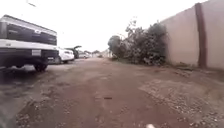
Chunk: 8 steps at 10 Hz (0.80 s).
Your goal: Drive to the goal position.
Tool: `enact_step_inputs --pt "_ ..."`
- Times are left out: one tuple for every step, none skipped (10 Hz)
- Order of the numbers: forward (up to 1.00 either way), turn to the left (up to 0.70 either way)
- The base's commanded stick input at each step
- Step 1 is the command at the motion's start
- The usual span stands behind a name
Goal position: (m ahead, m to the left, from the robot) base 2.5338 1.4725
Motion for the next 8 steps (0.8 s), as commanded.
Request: enact_step_inputs --pt "0.50 0.00" --pt "0.50 0.00" --pt "0.50 0.00" --pt "0.50 0.00" --pt "0.50 0.00" --pt "0.50 0.00" --pt "0.50 0.00" --pt "0.50 0.00"
